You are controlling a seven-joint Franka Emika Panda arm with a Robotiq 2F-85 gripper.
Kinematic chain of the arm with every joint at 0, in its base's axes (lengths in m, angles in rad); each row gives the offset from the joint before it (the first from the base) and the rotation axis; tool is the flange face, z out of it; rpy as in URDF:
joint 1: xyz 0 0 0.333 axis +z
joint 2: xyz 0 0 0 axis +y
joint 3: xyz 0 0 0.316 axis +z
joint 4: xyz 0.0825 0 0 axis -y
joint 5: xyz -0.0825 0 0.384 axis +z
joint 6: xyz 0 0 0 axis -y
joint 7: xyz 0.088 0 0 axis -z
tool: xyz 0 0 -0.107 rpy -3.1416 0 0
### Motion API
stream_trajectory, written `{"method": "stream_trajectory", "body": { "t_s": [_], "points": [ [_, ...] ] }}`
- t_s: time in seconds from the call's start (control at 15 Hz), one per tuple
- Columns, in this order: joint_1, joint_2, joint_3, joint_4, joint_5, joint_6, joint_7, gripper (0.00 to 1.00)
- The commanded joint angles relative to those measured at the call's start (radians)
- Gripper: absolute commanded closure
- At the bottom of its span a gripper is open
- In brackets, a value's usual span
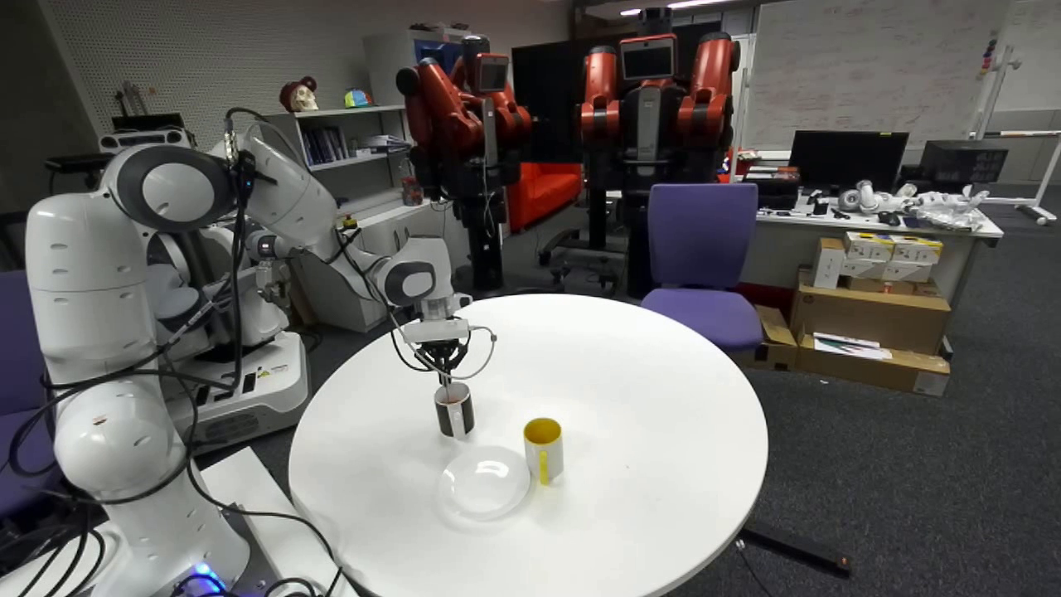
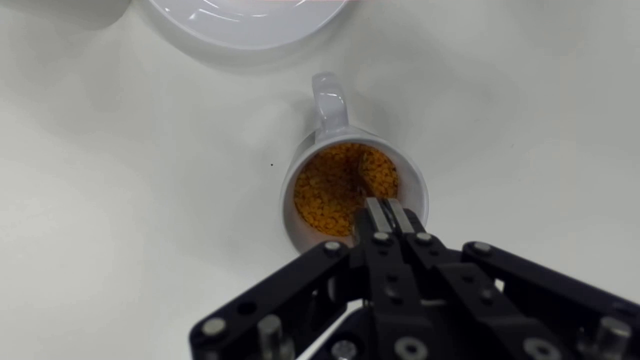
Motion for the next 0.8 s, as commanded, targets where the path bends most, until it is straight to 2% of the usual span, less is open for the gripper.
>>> {"method": "stream_trajectory", "body": {
  "t_s": [0.0, 0.73],
  "points": [
    [-0.004, -0.006, 0.007, 0.017, 0.017, -0.029, -0.020, 0.99],
    [-0.013, -0.001, -0.005, 0.031, 0.015, -0.026, -0.013, 0.99]
  ]
}}
